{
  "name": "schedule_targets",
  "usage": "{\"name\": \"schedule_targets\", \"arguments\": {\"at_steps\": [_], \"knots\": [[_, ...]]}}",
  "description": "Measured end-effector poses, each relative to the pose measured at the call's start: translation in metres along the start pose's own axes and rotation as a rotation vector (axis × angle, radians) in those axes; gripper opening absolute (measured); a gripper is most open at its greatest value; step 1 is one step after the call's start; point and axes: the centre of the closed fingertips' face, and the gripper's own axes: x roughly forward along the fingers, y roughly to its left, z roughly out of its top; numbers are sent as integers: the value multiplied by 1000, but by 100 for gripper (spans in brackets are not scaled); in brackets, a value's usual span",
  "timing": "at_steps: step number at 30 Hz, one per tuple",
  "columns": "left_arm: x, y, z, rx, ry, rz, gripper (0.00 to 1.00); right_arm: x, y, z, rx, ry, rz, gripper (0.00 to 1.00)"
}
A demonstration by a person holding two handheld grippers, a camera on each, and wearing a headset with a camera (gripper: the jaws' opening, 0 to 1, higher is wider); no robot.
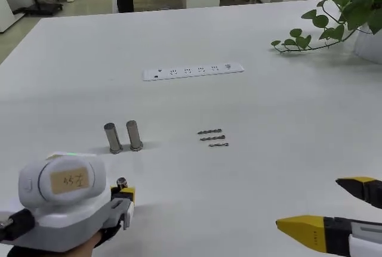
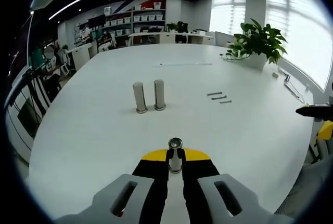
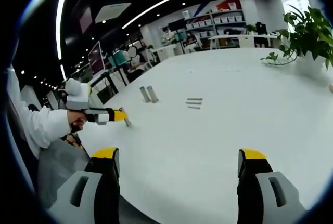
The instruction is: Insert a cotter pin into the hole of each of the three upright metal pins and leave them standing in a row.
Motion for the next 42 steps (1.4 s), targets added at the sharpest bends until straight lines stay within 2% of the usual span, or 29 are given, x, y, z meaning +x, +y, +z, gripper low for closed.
{"name": "schedule_targets", "arguments": {"at_steps": [4,5,7,9,14,15,17,23,31,32,34,37,40,42], "knots": [[4,-4,-5,-6,14,-8,5,0,0,0,0,0,3,93],[6,-5,-3,-5,2,-11,5,0,0,0,-2,0,4,93],[9,-6,-2,-8,7,-10,6,1,0,0,0,3,9,93],[9,-7,-1,-29,4,-13,6,1,0,-1,0,4,10,93],[7,-9,-3,-12,-7,1,6,0,-1,-4,4,10,10,93],[6,-9,-3,11,-11,4,6,0,-1,-4,4,9,11,92],[6,-10,-3,17,-9,8,6,0,-1,-5,3,12,11,92],[2,-9,-6,-17,-17,14,6,1,1,-2,-2,5,17,92],[1,-12,-7,10,-13,5,6,-1,2,-4,4,4,14,92],[1,-11,-8,-9,-8,9,6,-1,2,-5,4,5,13,92],[0,-9,-4,13,-24,14,11,-2,1,-5,6,4,10,92],[0,-8,-5,12,-15,15,22,-2,0,-6,10,6,8,92],[-2,-8,-7,21,4,0,29,-1,0,-7,13,9,8,92],[-4,-10,-2,54,-14,-20,33,-1,1,-8,14,10,10,92]]}}
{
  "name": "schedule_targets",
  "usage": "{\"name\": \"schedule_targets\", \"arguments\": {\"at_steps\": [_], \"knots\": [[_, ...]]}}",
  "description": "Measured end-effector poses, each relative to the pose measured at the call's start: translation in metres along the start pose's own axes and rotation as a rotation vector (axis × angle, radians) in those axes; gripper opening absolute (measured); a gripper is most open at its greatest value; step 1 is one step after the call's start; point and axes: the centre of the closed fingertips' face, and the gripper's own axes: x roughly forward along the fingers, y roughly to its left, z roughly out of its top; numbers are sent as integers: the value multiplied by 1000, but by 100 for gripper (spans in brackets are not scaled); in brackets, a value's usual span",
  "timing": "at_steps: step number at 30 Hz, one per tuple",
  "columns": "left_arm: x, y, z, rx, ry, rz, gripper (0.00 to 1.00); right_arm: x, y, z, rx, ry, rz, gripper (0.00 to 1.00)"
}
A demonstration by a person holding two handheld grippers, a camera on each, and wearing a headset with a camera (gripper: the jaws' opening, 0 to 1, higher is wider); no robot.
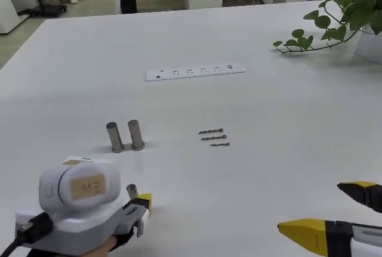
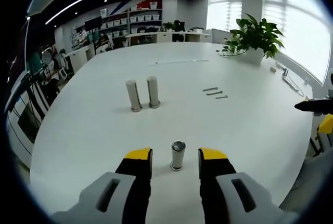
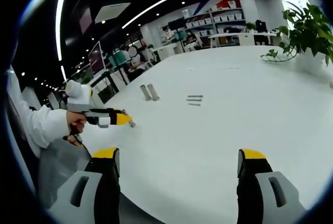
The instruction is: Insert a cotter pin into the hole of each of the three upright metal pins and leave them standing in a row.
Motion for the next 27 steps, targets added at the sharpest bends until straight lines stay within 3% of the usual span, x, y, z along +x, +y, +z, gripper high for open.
{"name": "schedule_targets", "arguments": {"at_steps": [2,4,6,8,10,16,21,24,27], "knots": [[-1,-5,-1,-3,12,-51,38,0,0,0,-1,1,1,92],[-3,-11,-5,-49,49,-116,39,0,0,0,-1,0,0,92],[-4,-8,-5,-40,48,-133,40,0,-1,1,-1,-2,-2,92],[-8,-13,-5,-68,50,-181,41,-1,-2,2,-2,-2,-3,92],[-13,-10,-2,-101,32,-198,46,-4,-5,2,0,-4,-12,92],[-28,-4,0,-130,5,-268,63,-9,-14,3,7,-9,-36,92],[-41,-5,-6,-159,-6,-335,65,-11,-17,4,8,-10,-47,92],[-49,-3,-7,-157,-17,-347,70,-12,-18,4,1,-6,-48,92],[-57,-3,-6,-145,-30,-368,81,-13,-19,4,-5,-2,-51,92]]}}
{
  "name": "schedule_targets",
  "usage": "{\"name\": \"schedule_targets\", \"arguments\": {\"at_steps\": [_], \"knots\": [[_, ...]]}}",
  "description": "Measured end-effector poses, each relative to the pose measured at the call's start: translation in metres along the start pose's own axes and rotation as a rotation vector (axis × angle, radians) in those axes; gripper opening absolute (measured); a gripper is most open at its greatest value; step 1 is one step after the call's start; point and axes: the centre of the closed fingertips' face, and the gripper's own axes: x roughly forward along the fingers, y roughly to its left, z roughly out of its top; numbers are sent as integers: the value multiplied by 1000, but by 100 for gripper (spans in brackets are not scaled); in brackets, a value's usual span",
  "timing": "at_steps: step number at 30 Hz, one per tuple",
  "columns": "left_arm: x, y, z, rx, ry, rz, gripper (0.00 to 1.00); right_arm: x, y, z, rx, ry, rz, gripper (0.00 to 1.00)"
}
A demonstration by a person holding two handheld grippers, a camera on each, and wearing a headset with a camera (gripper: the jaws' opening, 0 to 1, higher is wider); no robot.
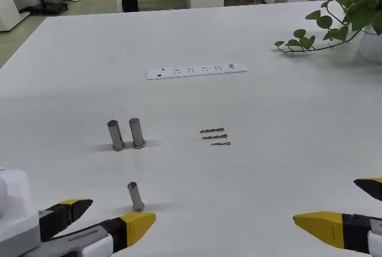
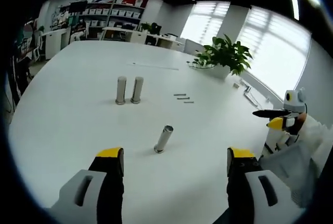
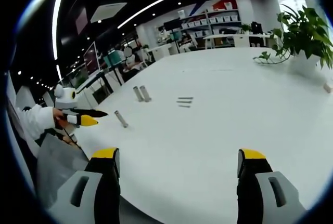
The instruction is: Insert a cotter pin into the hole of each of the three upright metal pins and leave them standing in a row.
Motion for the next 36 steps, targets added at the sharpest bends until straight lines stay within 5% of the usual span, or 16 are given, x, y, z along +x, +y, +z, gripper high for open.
{"name": "schedule_targets", "arguments": {"at_steps": [9,20,30,36], "knots": [[-11,-15,5,26,-26,-104,99,-1,-5,7,-65,39,14,92],[-11,-19,-2,46,7,-126,99,8,-8,40,-195,60,68,89],[-15,-23,5,74,-9,-138,99,36,2,74,-439,136,177,79],[-20,-22,9,70,-31,-142,99,58,5,77,-552,230,224,71]]}}
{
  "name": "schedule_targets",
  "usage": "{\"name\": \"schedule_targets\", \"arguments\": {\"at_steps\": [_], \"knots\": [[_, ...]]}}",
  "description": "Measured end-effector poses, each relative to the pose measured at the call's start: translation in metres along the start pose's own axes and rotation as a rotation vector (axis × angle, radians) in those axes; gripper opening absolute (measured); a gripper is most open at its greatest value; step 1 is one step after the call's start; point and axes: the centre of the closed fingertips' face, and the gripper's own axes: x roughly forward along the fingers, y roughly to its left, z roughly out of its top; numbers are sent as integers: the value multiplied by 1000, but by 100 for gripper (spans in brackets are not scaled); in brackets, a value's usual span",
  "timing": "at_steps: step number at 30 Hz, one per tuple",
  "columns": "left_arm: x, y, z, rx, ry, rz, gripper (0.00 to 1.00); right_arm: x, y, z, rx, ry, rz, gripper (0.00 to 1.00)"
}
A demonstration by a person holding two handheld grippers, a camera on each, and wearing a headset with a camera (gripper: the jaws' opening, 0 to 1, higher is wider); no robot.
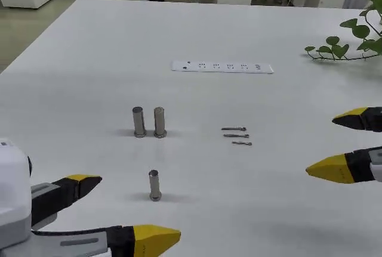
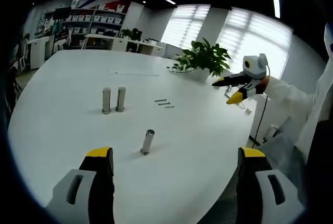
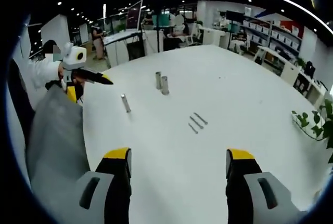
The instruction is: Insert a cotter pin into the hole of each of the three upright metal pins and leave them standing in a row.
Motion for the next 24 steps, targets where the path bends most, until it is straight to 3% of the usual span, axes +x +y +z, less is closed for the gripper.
{"name": "schedule_targets", "arguments": {"at_steps": [3,5,9,14,18,24], "knots": [[-3,0,-1,8,5,-4,99,11,-3,2,-43,40,22,66],[-5,2,-5,5,19,-4,99,19,-6,2,-29,69,35,60],[-11,7,-10,1,32,4,99,31,-10,8,-77,92,56,60],[-17,12,-10,-15,20,20,97,46,-10,12,-118,132,103,57],[-20,14,-10,-13,15,31,97,58,-5,12,-132,187,158,48],[-23,14,-7,-25,-6,43,97,78,-6,13,-186,228,199,41]]}}
